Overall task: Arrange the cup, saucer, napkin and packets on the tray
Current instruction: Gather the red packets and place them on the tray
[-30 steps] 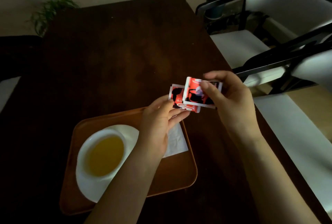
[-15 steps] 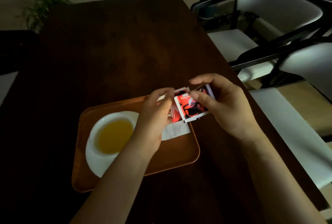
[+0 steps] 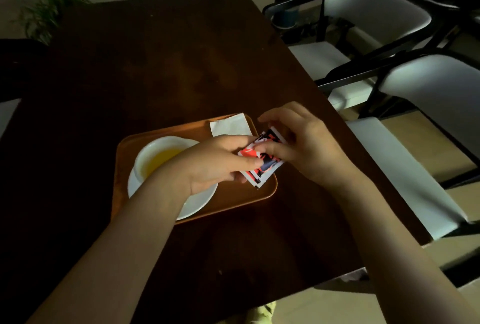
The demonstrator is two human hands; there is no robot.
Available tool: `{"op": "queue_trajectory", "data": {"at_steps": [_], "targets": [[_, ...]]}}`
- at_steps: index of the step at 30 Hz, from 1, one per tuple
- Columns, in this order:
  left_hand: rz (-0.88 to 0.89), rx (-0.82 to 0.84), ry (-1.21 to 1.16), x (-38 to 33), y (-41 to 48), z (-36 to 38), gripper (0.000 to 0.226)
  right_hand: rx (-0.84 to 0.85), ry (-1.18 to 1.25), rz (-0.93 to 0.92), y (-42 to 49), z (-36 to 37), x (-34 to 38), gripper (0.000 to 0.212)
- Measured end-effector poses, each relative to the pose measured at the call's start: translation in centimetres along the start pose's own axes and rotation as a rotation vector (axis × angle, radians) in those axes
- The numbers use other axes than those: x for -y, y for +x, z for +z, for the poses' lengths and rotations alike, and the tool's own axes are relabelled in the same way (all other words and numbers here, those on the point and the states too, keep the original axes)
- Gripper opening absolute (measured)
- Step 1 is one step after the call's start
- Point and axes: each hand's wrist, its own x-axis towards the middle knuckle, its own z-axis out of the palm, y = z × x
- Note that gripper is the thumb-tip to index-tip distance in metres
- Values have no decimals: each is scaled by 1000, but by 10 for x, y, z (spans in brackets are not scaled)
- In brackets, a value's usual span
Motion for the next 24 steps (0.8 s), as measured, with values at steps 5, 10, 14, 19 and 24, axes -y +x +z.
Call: {"op": "queue_trajectory", "data": {"at_steps": [5,10,14,19,24], "targets": [[-123,-175,98,10,8,6,30,59,139,128,-11,22,-19,23],[-201,-399,399,38,22,17,24,185,184,293,-17,52,-45,28],[-168,-495,538,56,28,21,18,155,83,264,-18,69,-54,16],[-114,-562,702,68,31,31,28,176,-63,214,-15,76,-60,14],[-95,-640,791,78,27,42,38,145,-159,159,-18,75,-65,18]]}}
